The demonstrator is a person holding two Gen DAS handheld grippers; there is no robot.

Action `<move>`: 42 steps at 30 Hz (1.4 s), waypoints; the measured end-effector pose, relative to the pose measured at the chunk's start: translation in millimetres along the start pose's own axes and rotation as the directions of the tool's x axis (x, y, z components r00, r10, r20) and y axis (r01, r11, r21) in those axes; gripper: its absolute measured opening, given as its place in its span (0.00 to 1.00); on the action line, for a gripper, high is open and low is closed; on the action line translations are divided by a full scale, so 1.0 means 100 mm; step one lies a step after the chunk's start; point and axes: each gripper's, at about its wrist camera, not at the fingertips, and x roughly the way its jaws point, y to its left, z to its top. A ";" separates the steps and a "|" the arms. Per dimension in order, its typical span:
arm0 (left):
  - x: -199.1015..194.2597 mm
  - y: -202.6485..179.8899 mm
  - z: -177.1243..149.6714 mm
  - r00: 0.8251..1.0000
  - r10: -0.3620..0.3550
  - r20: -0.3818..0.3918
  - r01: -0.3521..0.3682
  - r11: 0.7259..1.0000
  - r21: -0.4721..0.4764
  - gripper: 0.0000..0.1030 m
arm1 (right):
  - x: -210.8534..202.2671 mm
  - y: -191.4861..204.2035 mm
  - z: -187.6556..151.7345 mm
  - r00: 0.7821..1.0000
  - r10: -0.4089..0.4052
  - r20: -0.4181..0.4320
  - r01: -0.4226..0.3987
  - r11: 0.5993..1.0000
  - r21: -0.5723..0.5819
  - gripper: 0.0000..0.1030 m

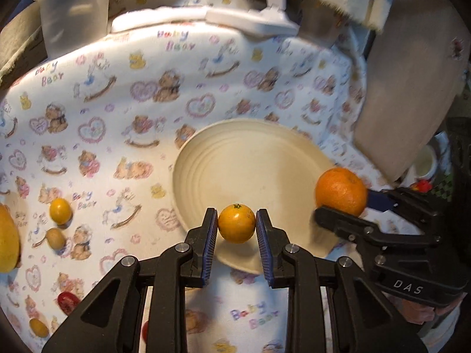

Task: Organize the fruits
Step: 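Carry both fruits over the cream plate and open both tools to release them, then grasp the large mandarin orange with the left tool while the right tool moves toward a cherry tomato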

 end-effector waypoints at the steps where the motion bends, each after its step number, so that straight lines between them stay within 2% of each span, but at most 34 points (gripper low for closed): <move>1: 0.00 0.00 -0.01 1.000 -0.005 -0.001 0.005 1.000 0.004 0.25 | 0.04 0.00 -0.01 1.000 -0.013 -0.010 0.013 1.000 -0.001 0.49; 4: 0.00 0.00 -0.01 1.000 0.000 -0.004 0.000 1.000 0.011 0.25 | 0.10 -0.01 -0.01 0.999 -0.018 -0.027 0.018 1.000 0.003 0.49; 7: 0.02 0.00 0.00 0.999 0.045 -0.002 -0.045 0.999 0.023 0.25 | 0.14 -0.01 -0.02 0.999 -0.020 -0.041 0.020 1.000 0.004 0.49; 15: 0.01 0.04 0.01 0.999 0.055 0.002 -0.055 0.998 0.008 0.26 | 0.18 0.00 -0.02 0.998 -0.039 -0.045 0.039 0.999 -0.005 0.49; 18: 0.01 0.07 0.00 0.998 0.058 -0.002 -0.058 0.998 -0.004 0.30 | 0.18 0.01 -0.03 0.998 -0.044 -0.042 0.044 0.999 -0.006 0.50; 19: 0.01 0.07 0.00 0.998 0.062 -0.002 -0.062 0.998 -0.003 0.31 | 0.16 0.01 -0.03 0.998 -0.046 -0.035 0.046 0.999 -0.002 0.53; 20: 0.02 0.07 0.00 0.998 0.066 -0.003 -0.066 0.998 -0.004 0.33 | 0.13 0.01 -0.03 0.998 -0.049 -0.027 0.049 0.999 0.005 0.62; 22: 0.02 0.09 0.00 0.997 0.075 -0.002 -0.075 0.997 -0.009 0.34 | 0.04 0.01 -0.02 0.999 -0.040 0.014 0.040 0.999 0.016 0.73; 26: -0.02 0.12 0.01 0.997 0.075 0.008 -0.075 0.997 -0.017 0.34 | -0.10 0.02 0.00 0.997 -0.041 0.061 0.040 0.999 0.017 0.73; 31: -0.29 0.22 -0.01 0.995 0.081 0.058 -0.079 0.996 -0.041 0.39 | -0.14 0.09 0.00 0.997 -0.033 0.068 0.033 0.999 0.004 0.73; 37: -0.67 0.53 -0.10 0.987 0.139 0.079 -0.136 0.990 -0.038 0.39 | -0.20 0.31 -0.05 0.995 -0.018 0.099 0.024 0.998 -0.057 0.73; 42: -0.94 0.90 -0.36 0.978 0.194 0.078 -0.187 0.978 -0.091 0.39 | -0.16 0.44 -0.10 0.994 0.014 0.107 -0.008 0.998 -0.060 0.73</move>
